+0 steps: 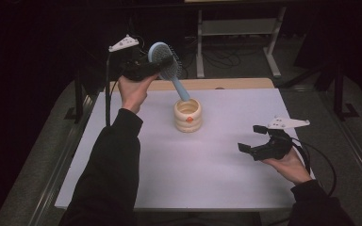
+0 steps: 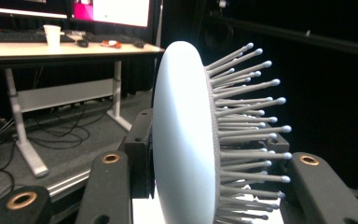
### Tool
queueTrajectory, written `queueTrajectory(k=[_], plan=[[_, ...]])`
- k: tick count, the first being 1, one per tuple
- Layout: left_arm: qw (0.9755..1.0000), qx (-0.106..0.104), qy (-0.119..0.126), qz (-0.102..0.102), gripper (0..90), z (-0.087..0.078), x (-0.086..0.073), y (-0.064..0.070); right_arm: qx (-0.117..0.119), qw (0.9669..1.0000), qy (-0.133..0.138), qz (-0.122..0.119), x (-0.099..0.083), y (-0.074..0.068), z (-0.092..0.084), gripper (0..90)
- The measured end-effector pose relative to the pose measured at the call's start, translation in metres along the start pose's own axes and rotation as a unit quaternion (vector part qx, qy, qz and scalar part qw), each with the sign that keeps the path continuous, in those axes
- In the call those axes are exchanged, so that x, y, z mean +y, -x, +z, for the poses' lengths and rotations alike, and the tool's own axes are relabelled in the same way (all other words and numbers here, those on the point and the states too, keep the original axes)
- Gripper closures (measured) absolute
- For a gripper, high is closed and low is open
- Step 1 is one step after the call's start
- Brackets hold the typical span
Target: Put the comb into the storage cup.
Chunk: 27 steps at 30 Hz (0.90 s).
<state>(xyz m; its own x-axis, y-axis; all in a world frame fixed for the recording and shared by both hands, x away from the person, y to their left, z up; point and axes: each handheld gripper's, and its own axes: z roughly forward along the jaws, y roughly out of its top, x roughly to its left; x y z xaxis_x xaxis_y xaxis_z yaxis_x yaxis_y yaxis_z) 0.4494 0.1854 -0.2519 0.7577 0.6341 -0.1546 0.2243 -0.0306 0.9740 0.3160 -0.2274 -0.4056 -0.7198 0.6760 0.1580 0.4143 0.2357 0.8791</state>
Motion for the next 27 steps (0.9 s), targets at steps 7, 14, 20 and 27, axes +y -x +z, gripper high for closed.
queueTrajectory(k=[7, 14, 20, 27], plan=[[0.9998, 0.003, -0.015, 0.014, 52.3, 0.010, -0.008, 0.003, -0.009, 0.9999, 0.007, -0.003, -0.011, -0.001, -0.005, 0.0], [0.9997, 0.007, -0.020, 0.010, 52.2, 0.016, -0.018, 0.004, -0.017, 0.9998, 0.014, -0.003, -0.018, -0.001, -0.009, 0.0], [0.9994, 0.010, -0.030, 0.012, 52.2, 0.020, -0.028, 0.003, -0.021, 0.9997, 0.012, 0.001, -0.030, -0.002, -0.013, 0.0], [0.9992, 0.013, -0.037, 0.002, 52.1, 0.027, -0.040, -0.001, -0.029, 0.9994, 0.019, -0.002, -0.038, -0.003, -0.018, 0.0]])
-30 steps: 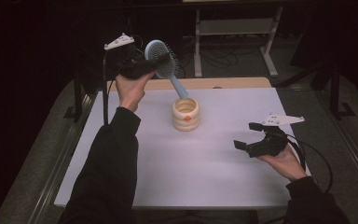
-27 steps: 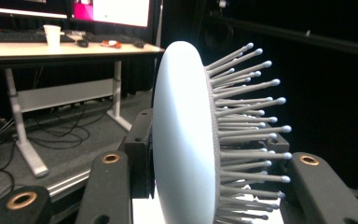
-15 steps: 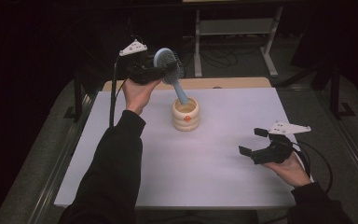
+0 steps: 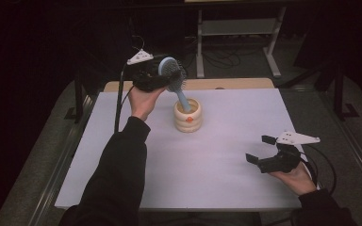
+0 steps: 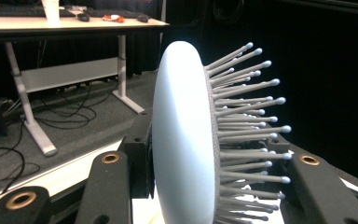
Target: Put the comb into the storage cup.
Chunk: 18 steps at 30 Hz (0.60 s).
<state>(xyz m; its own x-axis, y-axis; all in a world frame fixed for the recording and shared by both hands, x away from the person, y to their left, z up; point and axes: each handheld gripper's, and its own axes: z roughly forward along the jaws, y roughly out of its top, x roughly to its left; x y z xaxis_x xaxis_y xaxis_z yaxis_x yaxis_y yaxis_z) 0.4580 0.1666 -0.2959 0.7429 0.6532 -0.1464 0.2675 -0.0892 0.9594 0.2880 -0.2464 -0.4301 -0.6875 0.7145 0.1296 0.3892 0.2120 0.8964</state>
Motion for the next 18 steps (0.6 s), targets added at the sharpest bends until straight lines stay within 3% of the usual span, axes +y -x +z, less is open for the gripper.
queueTrajectory(k=[18], plan=[[0.9995, 0.015, -0.023, -0.016, 51.6, 0.020, -0.023, -0.002, -0.005, 0.9999, 0.006, 0.012, -0.004, 0.004, -0.003, 0.0]])
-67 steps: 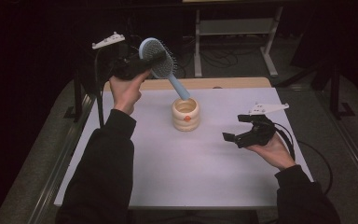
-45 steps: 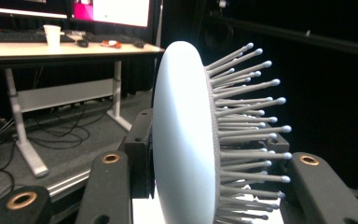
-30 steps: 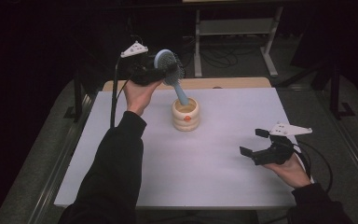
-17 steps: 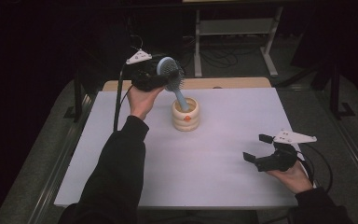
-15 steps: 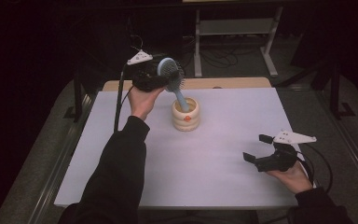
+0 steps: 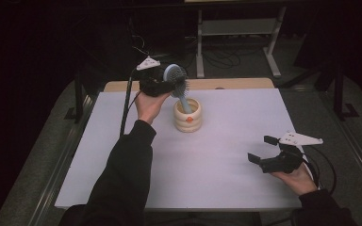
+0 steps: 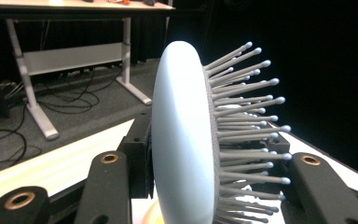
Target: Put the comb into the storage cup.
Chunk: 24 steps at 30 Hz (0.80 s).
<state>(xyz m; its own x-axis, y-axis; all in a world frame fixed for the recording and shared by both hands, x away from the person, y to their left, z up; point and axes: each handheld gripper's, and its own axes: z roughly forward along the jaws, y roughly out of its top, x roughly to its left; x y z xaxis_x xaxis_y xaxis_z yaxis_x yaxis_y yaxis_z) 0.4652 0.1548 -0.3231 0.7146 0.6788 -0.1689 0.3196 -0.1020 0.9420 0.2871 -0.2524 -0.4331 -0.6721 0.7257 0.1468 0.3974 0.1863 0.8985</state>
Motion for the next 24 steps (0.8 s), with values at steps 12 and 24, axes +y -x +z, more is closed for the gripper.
queueTrajectory(k=[12, 24], plan=[[0.9995, 0.000, -0.031, -0.005, 50.1, 0.013, -0.013, 0.001, -0.002, 1.0000, 0.001, 0.000, 0.000, 0.000, 0.000, 0.0], [0.9990, 0.005, -0.038, -0.024, 49.1, 0.022, -0.020, -0.001, 0.001, 1.0000, 0.001, 0.008, 0.000, 0.003, -0.001, 0.0]])
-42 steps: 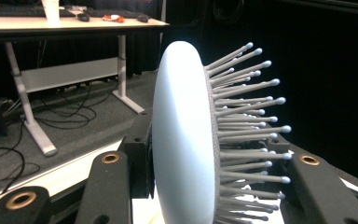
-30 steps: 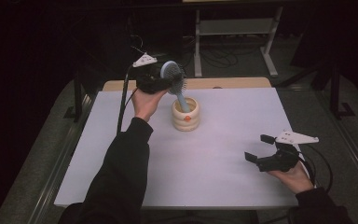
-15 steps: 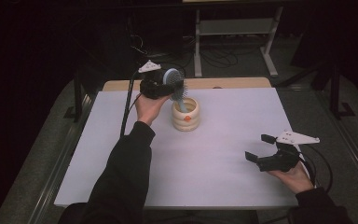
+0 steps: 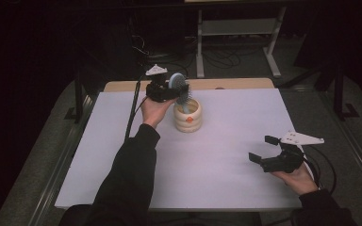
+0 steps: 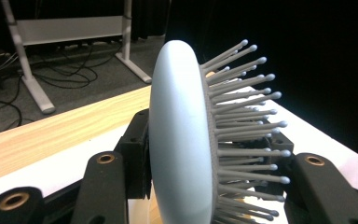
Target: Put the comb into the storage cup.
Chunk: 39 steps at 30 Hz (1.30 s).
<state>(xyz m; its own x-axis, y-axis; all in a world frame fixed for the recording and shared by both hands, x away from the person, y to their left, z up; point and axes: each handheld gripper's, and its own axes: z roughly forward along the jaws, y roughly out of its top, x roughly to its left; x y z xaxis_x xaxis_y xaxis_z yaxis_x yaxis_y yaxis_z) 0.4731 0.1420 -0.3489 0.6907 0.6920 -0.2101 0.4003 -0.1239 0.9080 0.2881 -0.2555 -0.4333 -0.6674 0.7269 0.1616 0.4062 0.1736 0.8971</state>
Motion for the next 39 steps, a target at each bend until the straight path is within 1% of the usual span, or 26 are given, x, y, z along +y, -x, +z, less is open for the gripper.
queueTrajectory(k=[3, 5, 7, 9, 12, 14, 15, 18, 20, 22, 25, 26, 29, 30, 35, 39], plan=[[0.9999, -0.001, 0.003, -0.011, 46.1, 0.000, 0.000, 0.000, 0.000, 1.0000, -0.001, 0.001, 0.000, 0.000, 0.000, 0.0], [0.9999, 0.000, 0.009, -0.014, 43.9, -0.001, 0.001, 0.000, 0.001, 1.0000, -0.001, 0.001, 0.000, 0.000, 0.000, 0.0], [0.9997, -0.007, 0.016, -0.019, 38.6, -0.002, 0.002, -0.002, 0.000, 1.0000, -0.001, 0.000, 0.000, 0.000, 0.000, 0.0], [0.9997, -0.005, 0.015, -0.020, 31.4, -0.004, 0.003, -0.003, 0.000, 1.0000, -0.001, 0.000, 0.000, 0.000, 0.000, 0.0], [0.9997, 0.005, -0.001, -0.023, 20.6, -0.007, 0.002, -0.008, -0.001, 1.0000, 0.000, 0.000, 0.000, 0.000, -0.001, 0.0], [0.9997, 0.007, -0.011, -0.023, 17.7, -0.009, 0.002, -0.013, -0.002, 1.0000, -0.002, -0.001, 0.000, 0.000, -0.001, 0.0], [0.9994, 0.008, -0.017, -0.029, 16.1, -0.010, 0.001, -0.015, -0.001, 1.0000, -0.003, -0.001, -0.001, 0.000, -0.001, 0.0], [0.9988, -0.003, -0.017, -0.045, 12.3, -0.013, -0.001, -0.021, 0.000, 1.0000, -0.010, -0.001, -0.001, 0.000, 0.000, 0.0], [0.9987, -0.001, -0.019, -0.047, 7.6, -0.015, -0.003, -0.023, 0.002, 0.9999, -0.015, 0.001, -0.002, 0.001, 0.001, 0.0], [0.9987, -0.004, -0.021, -0.045, 3.3, -0.017, -0.004, -0.025, 0.002, 0.9999, -0.016, 0.001, -0.002, 0.000, 0.001, 0.0], [0.9989, -0.010, -0.027, -0.038, 0.7, -0.020, -0.006, -0.027, 0.002, 0.9999, -0.015, -0.001, -0.002, -0.001, 0.001, 0.0], [0.9991, -0.010, -0.027, -0.032, 0.0, -0.022, -0.006, -0.027, 0.002, 0.9999, -0.015, -0.001, -0.002, -0.001, 0.001, 0.0], [0.9993, -0.012, -0.024, -0.025, 0.0, -0.027, -0.007, -0.029, 0.001, 0.9998, -0.017, -0.001, -0.003, -0.001, 0.000, 0.0], [0.9994, -0.010, -0.021, -0.025, 0.0, -0.029, -0.007, -0.030, 0.001, 0.9998, -0.018, -0.002, -0.003, -0.001, 0.000, 0.0], [0.9998, -0.008, -0.009, -0.015, 0.0, -0.040, -0.009, -0.037, 0.001, 0.9998, -0.021, -0.005, -0.004, -0.002, 0.000, 0.0], [0.9999, -0.006, -0.006, -0.013, 0.0, -0.049, -0.013, -0.044, 0.000, 0.9997, -0.023, -0.006, -0.004, -0.003, 0.000, 0.0]])
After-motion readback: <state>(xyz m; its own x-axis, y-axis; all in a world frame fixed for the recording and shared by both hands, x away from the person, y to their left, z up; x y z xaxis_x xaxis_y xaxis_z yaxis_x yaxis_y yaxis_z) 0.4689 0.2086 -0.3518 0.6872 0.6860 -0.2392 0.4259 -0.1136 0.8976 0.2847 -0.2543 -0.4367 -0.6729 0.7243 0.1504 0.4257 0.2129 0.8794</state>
